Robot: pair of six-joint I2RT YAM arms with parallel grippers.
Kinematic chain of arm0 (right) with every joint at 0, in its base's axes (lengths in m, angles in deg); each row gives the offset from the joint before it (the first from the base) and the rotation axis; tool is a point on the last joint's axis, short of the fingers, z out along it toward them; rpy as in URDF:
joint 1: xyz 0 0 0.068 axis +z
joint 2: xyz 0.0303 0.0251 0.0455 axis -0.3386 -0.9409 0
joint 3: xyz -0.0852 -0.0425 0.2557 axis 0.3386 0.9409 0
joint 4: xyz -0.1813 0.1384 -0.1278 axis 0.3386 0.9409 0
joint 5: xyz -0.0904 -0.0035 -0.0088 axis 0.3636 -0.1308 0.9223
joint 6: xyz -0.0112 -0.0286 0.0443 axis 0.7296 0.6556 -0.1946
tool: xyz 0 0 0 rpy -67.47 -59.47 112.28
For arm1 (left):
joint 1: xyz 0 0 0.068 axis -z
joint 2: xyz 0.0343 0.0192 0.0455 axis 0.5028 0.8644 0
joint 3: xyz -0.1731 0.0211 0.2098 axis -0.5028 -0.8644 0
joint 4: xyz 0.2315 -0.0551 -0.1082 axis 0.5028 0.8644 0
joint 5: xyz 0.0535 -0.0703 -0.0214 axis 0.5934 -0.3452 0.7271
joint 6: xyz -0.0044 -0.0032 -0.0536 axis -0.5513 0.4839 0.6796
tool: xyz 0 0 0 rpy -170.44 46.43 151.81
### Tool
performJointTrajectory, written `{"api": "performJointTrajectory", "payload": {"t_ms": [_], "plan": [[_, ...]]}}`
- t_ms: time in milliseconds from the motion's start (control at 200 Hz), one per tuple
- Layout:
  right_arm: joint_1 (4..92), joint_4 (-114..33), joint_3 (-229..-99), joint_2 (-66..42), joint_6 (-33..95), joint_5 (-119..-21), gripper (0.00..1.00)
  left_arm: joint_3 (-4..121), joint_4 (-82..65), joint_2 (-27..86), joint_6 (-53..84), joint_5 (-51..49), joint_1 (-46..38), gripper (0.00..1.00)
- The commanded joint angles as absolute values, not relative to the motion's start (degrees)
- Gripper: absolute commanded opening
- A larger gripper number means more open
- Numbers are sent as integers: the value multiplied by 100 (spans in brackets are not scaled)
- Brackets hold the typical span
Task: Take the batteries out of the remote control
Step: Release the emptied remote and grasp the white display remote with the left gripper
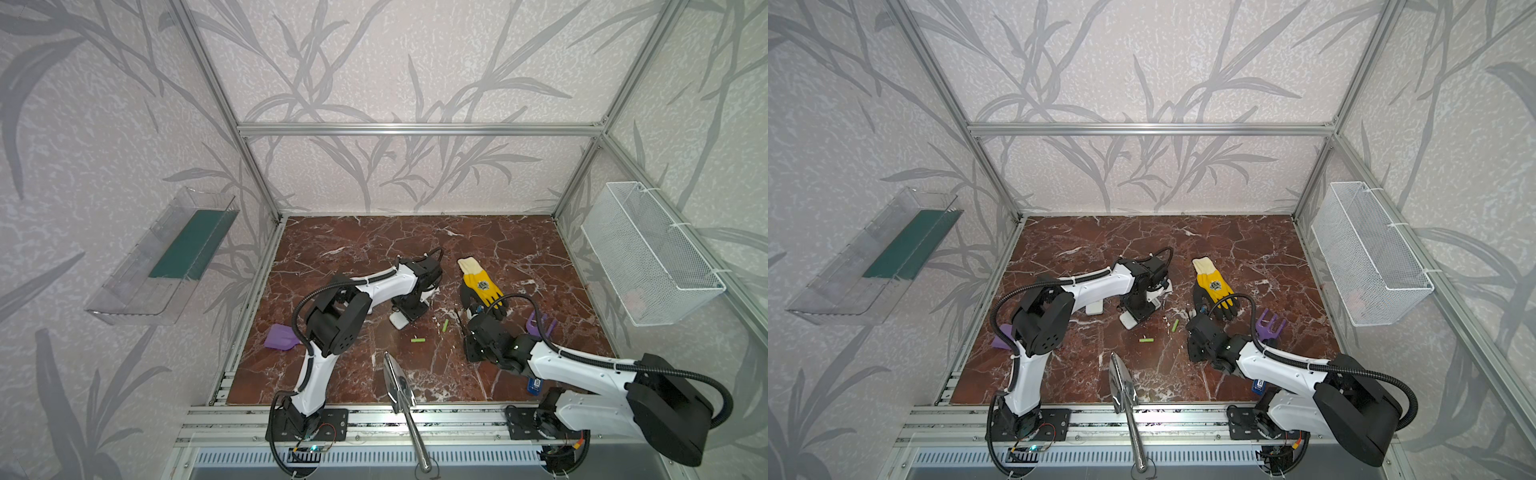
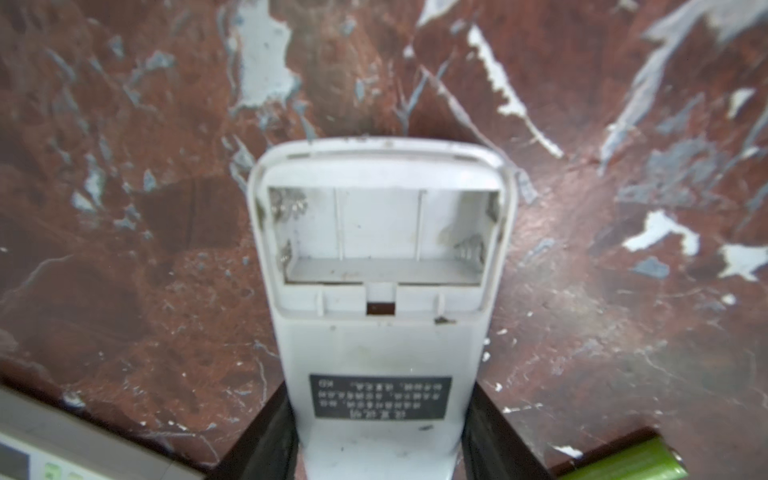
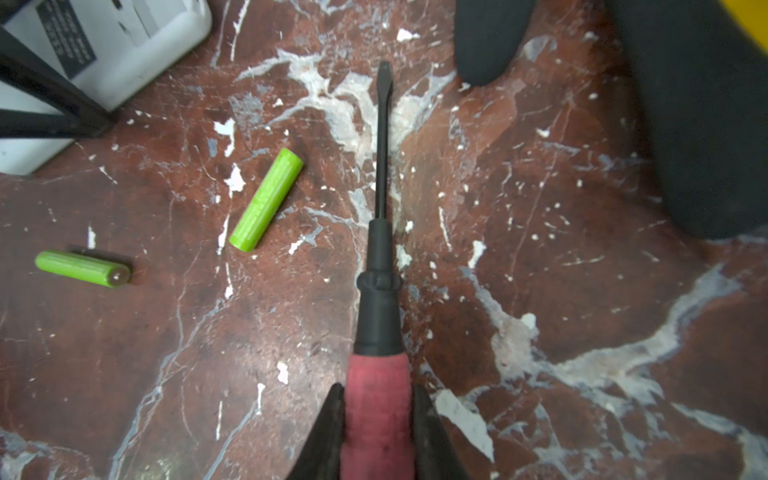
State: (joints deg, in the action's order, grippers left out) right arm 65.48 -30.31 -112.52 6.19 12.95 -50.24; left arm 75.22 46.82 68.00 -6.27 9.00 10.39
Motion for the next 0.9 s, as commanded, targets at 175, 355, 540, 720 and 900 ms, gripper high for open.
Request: {"api": "performJointTrajectory", "payload": {"t_ms": [175,355,540,720,900], "plan": [[6453,-2931,-11114,456,1231,-4763,0,7950,4414,7358,-46,1433,190,57],[6445,-2905,-11069,430,1053,-4739,1,8585,4670,7668,118,1461,-89,62],[6435,-2777,-11033,421,981,-4627,4,9039,4876,7936,295,1455,-266,71],[6435,-2757,-11033,338,960,-4622,11,9175,4917,7996,336,1369,-296,84],[6435,-2672,-11104,239,967,-4656,27,9253,4990,7906,395,1314,-299,99]]}}
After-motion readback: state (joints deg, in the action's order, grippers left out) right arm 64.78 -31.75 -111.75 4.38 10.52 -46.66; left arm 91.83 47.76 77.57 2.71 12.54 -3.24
